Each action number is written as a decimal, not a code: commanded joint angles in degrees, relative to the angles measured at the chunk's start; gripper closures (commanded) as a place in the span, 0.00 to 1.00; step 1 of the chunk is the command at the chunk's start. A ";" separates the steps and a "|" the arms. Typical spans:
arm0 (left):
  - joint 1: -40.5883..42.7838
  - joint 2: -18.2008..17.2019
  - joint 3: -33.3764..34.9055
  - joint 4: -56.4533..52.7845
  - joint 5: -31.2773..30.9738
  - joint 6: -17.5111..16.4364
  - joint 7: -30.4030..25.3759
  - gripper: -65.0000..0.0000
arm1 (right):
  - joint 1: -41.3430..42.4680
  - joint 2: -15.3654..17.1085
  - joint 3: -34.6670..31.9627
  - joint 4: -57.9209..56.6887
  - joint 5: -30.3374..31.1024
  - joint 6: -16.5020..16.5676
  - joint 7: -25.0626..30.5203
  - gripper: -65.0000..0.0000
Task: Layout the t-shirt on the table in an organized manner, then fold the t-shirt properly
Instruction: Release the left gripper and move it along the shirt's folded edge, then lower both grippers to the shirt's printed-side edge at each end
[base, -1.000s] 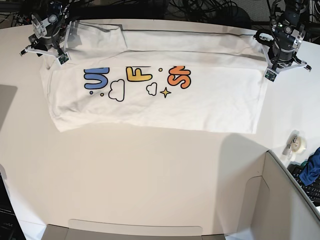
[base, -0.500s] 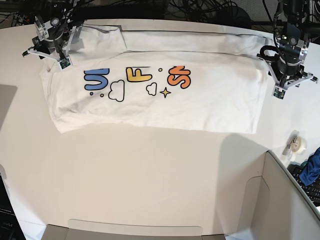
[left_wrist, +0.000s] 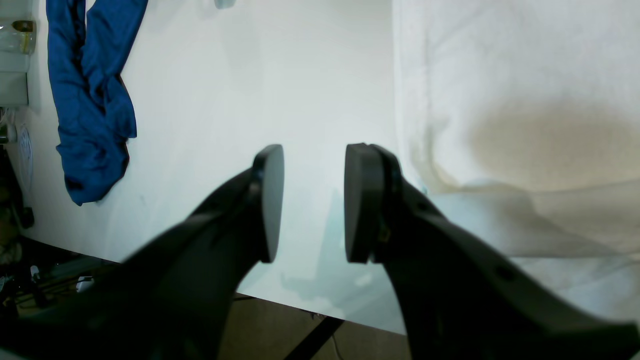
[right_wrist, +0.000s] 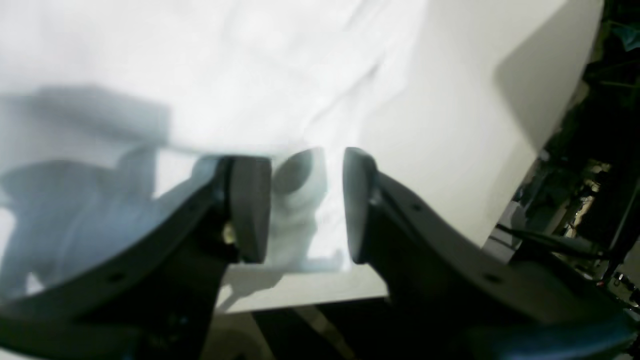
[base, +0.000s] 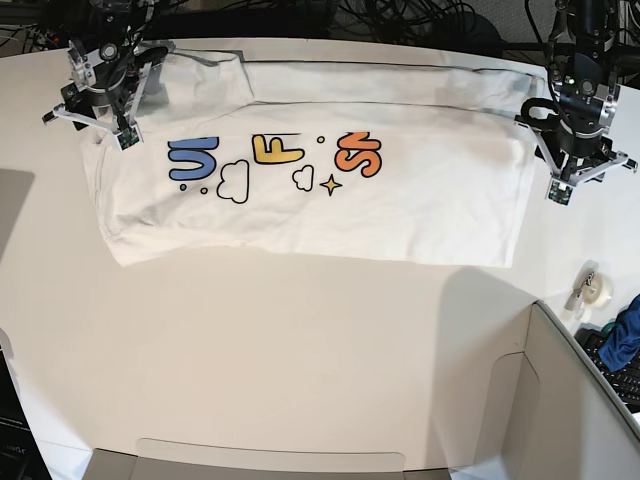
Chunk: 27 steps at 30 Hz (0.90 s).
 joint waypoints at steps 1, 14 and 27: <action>-0.28 -0.88 -0.27 0.74 0.70 0.39 -0.48 0.69 | 0.32 0.26 0.37 1.25 -0.69 -0.12 0.33 0.61; -0.28 -0.08 -0.27 0.74 0.61 0.39 -0.48 0.69 | 7.97 1.05 13.03 1.25 -0.69 0.14 0.33 0.61; -13.55 1.85 -0.62 -4.01 -1.67 0.21 -0.22 0.66 | 31.62 4.04 19.71 -2.97 -0.33 0.14 0.06 0.41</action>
